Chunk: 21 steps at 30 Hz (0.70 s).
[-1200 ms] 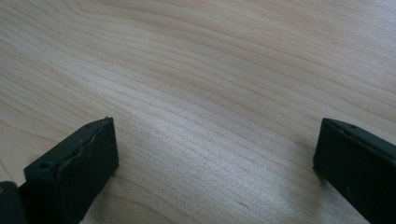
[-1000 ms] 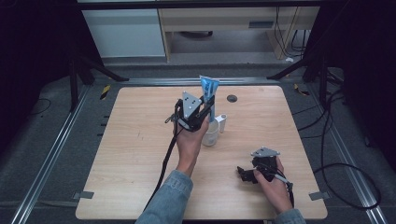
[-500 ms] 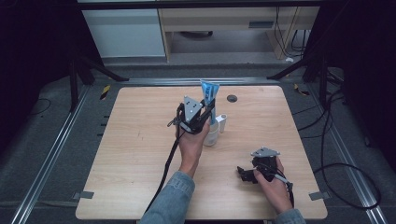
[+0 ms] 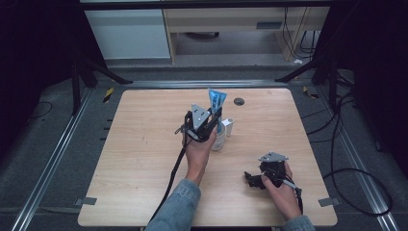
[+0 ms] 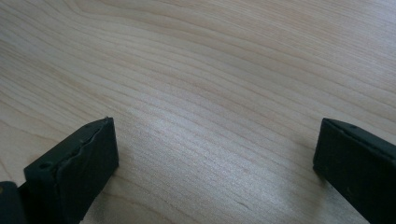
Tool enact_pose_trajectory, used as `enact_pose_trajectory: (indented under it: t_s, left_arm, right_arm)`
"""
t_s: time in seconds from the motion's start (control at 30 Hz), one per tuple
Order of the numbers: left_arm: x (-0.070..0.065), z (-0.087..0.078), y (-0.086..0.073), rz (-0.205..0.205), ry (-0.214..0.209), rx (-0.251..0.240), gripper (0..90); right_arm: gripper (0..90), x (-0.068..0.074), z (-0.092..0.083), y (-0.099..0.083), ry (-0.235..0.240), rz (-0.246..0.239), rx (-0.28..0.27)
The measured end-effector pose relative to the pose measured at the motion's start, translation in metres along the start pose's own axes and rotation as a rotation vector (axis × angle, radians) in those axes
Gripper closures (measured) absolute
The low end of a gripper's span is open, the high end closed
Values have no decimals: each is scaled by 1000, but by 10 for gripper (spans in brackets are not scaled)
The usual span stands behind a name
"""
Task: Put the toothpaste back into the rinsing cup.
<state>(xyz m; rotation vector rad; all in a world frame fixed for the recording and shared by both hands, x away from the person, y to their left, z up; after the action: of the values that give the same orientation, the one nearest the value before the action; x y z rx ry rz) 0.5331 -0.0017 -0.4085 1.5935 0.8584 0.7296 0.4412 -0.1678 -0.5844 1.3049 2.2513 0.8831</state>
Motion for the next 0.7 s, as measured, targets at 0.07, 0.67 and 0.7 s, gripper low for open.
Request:
enact_pose_trajectory:
  t_s: [0.07,0.67,0.7]
  left_arm:
    - [0,1,-4,-2,4,4,725]
    - [1,6,-23,20,10,35,725]
    - [1,6,-24,20,11,36,725]
  right_arm:
    - [3,0,0,0,-1,-1,-1]
    - [3,0,0,0,2,0,-2]
    - [3,0,0,0,2,0,-2]
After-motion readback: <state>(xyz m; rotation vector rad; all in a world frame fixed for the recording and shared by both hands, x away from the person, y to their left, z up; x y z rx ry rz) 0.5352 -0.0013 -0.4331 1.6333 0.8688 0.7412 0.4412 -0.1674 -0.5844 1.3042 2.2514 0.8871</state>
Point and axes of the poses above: each handheld gripper's, and its own axes: z roughly forward along the jaws, y roughly out of its top, x roughly to its left, the point moved 10 cm from there along z, roughly forward along the jaws, and after that the axes turned 3 degrees about x, right-handed, at the moved point
